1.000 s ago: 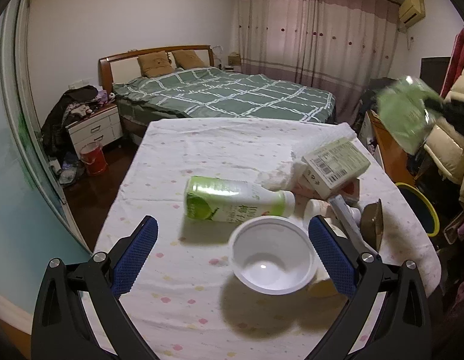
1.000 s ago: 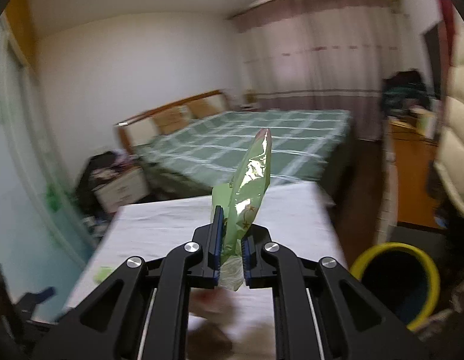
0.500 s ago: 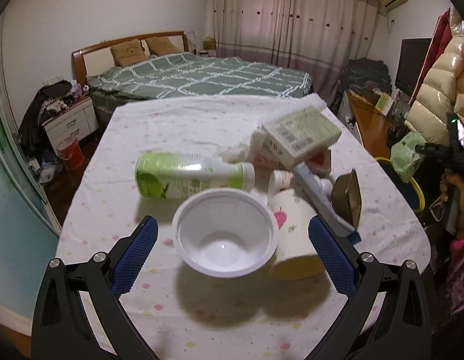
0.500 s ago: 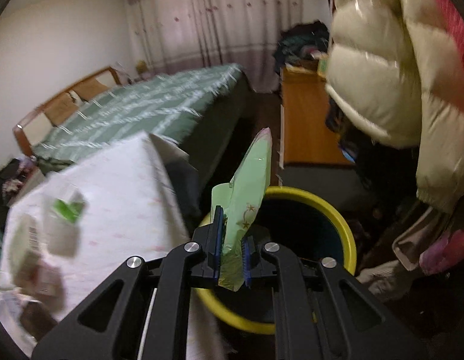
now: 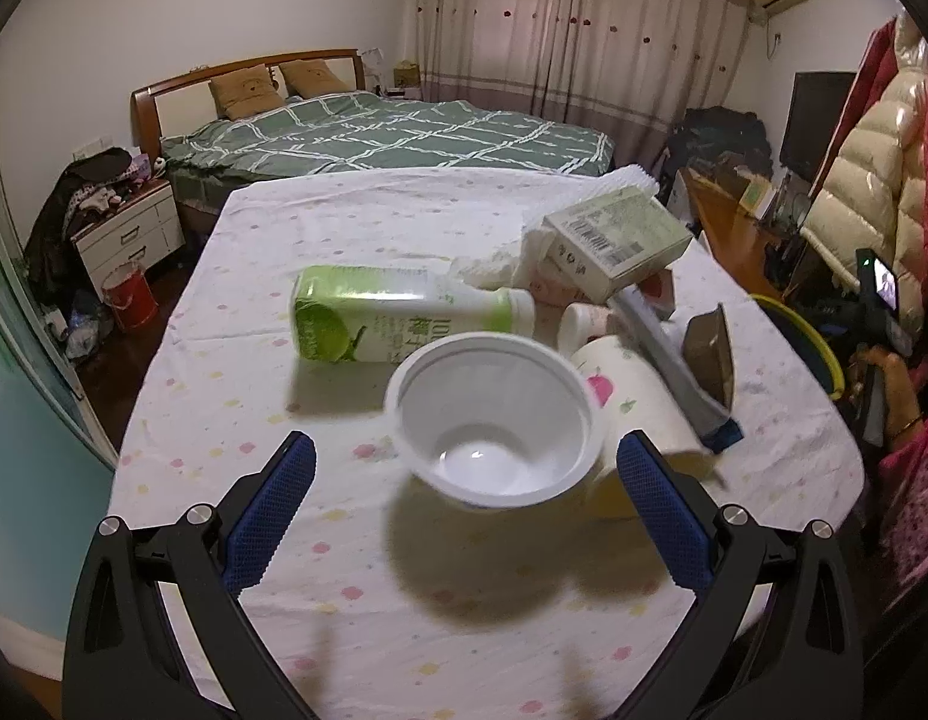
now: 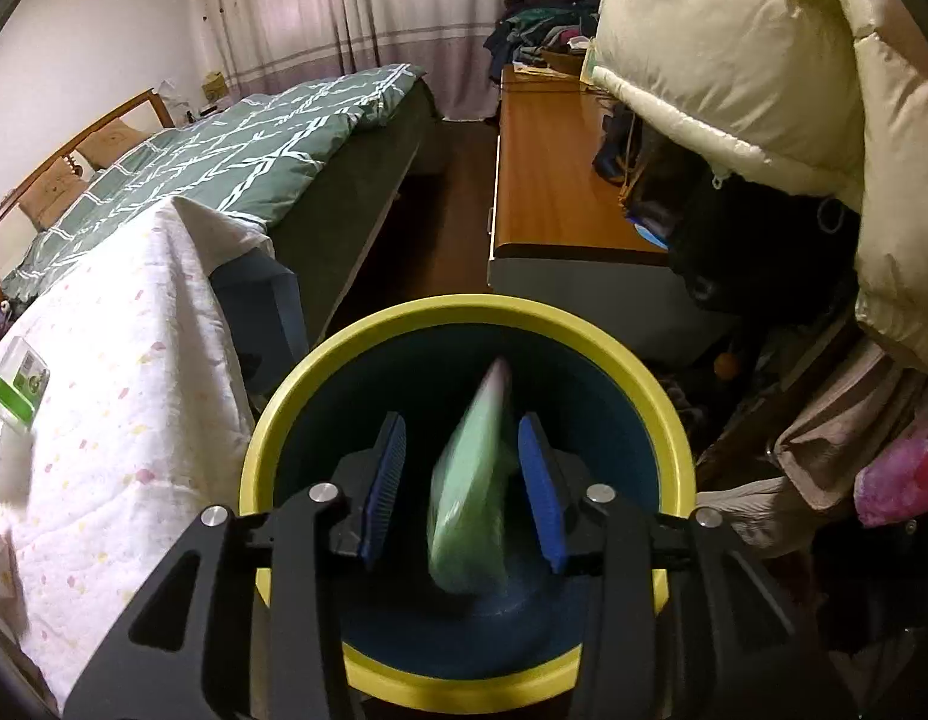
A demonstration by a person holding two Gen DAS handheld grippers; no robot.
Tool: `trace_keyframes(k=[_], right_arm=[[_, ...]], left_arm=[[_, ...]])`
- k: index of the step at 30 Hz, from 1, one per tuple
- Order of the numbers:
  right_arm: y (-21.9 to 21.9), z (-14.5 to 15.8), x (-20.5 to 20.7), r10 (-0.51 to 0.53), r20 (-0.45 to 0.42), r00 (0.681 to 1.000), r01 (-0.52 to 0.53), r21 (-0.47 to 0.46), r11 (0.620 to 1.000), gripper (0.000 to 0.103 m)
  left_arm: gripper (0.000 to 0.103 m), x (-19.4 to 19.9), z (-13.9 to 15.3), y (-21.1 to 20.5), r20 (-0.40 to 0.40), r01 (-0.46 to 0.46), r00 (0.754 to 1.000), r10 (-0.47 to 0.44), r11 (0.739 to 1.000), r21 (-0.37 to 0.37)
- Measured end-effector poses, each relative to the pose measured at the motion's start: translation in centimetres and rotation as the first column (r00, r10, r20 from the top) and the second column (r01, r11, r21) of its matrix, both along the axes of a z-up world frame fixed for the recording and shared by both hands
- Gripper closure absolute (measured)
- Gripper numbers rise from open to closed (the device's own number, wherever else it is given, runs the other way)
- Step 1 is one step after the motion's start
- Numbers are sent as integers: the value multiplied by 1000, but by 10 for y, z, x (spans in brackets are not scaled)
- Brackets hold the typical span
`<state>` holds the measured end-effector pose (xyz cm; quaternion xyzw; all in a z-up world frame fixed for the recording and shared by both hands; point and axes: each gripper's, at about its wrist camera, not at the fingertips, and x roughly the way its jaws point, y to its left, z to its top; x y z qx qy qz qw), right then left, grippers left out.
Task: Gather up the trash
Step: 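Carry the green bag with the right tool and drop it into the yellow bin, then grasp the white plastic bowl by its rim with the left tool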
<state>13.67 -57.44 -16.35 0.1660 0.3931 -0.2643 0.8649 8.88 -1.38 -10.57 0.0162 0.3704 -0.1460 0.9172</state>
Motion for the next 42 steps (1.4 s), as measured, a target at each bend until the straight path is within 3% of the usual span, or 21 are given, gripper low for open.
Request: trace_keyframes(k=[9,19,37,38,39,42], right_arm=[[9,13,2,28,38,999,-28,12,1000,64],[22,23,3,57,66,996,-58,15,998,64],[33,18,7,89,65,994,-91,29,995,60],[34,19,7,92,66,994,-94,28,995,60],[35,19,7,94,67,993,-96,27,995,60],[40,20,8,106,73,992,-108,26,994,60]], left_arm=[[4,-2,-21,11,-47,43,998,-42,999,24],[10,21,-47,-11,-104,69,993,-64,996,51],[10,74,-50,-35,-90,101,991,-99,995,16],[12,74,-50,-32,-90,99,991,-97,995,10],[21,76,-49,-32,-88,95,992,-95,995,1],[23,74,-48,-25,-83,80,993,-80,997,-9]])
